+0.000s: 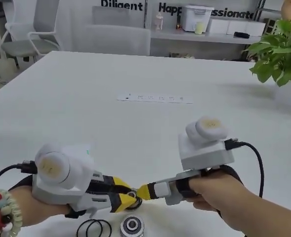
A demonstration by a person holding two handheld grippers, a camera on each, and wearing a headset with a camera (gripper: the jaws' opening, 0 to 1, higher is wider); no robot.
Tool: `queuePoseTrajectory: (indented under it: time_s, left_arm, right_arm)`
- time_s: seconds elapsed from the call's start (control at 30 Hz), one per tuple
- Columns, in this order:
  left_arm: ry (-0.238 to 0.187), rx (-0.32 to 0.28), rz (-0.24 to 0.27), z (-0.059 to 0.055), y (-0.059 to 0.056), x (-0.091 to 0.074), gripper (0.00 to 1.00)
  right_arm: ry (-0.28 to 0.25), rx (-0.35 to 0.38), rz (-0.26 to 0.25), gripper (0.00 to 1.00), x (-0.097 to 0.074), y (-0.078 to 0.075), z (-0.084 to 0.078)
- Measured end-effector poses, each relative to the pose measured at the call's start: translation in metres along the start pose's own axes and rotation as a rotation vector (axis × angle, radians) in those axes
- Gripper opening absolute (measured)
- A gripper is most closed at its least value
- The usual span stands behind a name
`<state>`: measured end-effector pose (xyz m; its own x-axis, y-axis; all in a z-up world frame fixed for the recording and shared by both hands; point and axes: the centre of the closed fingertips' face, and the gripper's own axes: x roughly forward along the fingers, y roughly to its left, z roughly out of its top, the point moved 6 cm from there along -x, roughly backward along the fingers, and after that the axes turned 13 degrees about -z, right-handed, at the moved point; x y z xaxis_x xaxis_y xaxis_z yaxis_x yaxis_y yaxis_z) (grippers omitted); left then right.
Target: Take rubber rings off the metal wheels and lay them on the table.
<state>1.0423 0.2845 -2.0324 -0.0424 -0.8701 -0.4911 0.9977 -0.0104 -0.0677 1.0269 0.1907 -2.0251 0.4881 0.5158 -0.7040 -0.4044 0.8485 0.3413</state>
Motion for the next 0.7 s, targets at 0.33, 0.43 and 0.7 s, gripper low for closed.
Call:
queuePoseTrajectory:
  time_s: [0.33, 0.43, 0.7]
  left_arm:
    - [0.001, 0.002, -0.001, 0.000, 0.000, 0.000, 0.09]
    - [0.001, 0.002, -0.001, 0.000, 0.000, 0.000, 0.09]
    - [0.003, -0.001, 0.005, 0.001, 0.000, 0.000, 0.09]
  right_arm:
    - [-0.005, 0.005, 0.016, 0.00, -0.001, 0.003, 0.002]
    - [-0.006, 0.014, 0.039, 0.00, -0.001, 0.007, 0.003]
    - [-0.021, -0.029, 0.036, 0.00, -0.001, 0.013, 0.005]
